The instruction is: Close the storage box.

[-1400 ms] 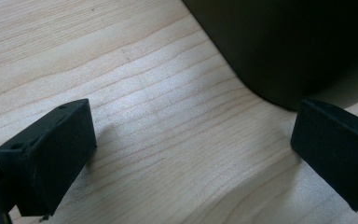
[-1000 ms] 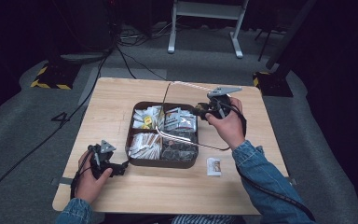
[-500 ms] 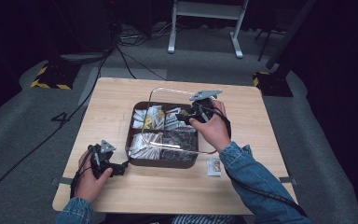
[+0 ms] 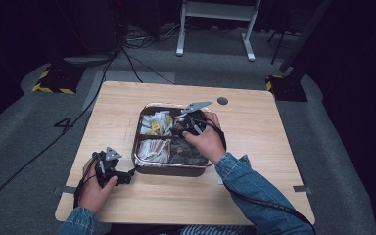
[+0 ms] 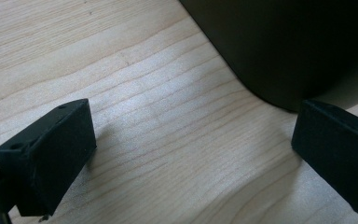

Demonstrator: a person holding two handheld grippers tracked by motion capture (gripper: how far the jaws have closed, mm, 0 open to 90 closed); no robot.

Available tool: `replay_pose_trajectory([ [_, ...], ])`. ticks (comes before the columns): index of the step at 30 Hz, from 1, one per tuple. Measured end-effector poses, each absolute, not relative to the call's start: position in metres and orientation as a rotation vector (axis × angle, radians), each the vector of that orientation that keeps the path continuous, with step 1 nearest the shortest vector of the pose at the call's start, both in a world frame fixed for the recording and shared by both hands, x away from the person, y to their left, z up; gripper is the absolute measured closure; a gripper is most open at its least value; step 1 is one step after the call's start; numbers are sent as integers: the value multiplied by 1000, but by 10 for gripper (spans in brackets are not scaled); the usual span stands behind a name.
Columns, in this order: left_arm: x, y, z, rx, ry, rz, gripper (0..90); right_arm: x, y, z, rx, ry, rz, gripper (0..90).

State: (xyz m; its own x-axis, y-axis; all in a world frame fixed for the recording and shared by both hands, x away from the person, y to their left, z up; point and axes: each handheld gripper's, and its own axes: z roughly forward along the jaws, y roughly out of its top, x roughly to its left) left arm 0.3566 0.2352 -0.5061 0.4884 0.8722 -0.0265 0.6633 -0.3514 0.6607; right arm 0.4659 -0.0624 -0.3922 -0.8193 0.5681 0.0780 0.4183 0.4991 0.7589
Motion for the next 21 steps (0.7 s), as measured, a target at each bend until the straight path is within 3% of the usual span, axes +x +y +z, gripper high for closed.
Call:
replay_pose_trajectory([
  [21,357,235,-506,2124,1259,444,0,483,-42,-427,855,2575,1123,595],
])
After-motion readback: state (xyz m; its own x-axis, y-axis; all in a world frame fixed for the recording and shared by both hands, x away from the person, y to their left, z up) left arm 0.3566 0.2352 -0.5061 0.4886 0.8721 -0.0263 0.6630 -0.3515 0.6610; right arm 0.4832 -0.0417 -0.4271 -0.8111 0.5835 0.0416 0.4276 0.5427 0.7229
